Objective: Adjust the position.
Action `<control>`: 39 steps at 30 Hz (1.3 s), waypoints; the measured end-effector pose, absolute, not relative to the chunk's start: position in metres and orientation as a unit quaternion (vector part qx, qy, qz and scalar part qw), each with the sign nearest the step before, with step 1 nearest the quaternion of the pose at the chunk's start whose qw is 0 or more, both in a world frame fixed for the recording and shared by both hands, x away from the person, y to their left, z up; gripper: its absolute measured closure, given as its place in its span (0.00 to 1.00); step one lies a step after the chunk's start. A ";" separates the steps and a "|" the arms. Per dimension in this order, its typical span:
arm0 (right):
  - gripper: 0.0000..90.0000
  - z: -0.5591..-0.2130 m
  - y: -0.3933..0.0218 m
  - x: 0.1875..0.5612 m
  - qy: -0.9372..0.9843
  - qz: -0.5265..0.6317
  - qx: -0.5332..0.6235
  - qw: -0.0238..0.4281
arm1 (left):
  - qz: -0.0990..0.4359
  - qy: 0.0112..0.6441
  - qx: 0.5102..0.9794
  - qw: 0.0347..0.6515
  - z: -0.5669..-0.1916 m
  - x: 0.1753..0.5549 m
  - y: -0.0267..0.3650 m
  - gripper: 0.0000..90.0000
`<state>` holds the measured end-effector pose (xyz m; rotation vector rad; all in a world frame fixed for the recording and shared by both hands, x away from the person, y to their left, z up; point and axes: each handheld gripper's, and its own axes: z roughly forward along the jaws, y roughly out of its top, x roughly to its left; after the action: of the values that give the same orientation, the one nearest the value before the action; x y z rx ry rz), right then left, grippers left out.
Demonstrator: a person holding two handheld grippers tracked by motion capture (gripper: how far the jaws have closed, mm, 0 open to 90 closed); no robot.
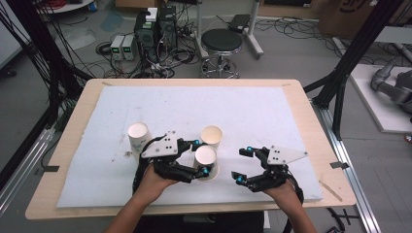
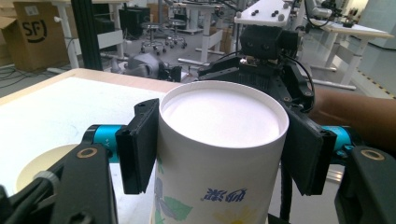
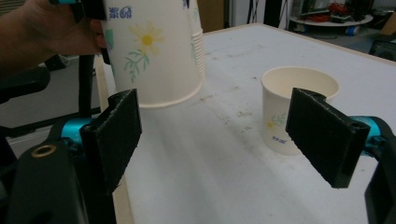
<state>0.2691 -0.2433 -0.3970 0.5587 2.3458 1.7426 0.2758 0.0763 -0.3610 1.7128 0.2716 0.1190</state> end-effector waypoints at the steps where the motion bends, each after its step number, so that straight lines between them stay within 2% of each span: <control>1: 0.21 -0.397 -0.242 0.269 0.786 0.584 0.185 0.081 | 0.050 0.119 0.753 0.646 -0.362 0.276 0.075 0.38; 16: 0.21 -0.399 -0.209 0.265 0.801 0.582 0.133 0.048 | 0.031 0.098 0.759 0.643 -0.369 0.273 0.066 0.38; 34: 0.23 -0.405 -0.199 0.266 0.796 0.595 0.113 0.010 | 0.010 0.081 0.754 0.652 -0.371 0.271 0.058 0.39; 37: 0.29 -0.407 -0.199 0.267 0.792 0.601 0.109 0.001 | 0.007 0.078 0.752 0.655 -0.371 0.271 0.057 0.39; 39: 0.29 -0.408 -0.198 0.268 0.791 0.602 0.109 -0.002 | 0.006 0.078 0.751 0.655 -0.371 0.271 0.056 0.39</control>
<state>0.2677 -0.1984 -0.4080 0.3419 2.4867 1.8947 0.2713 0.0562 -0.3714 1.7031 0.1765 0.0129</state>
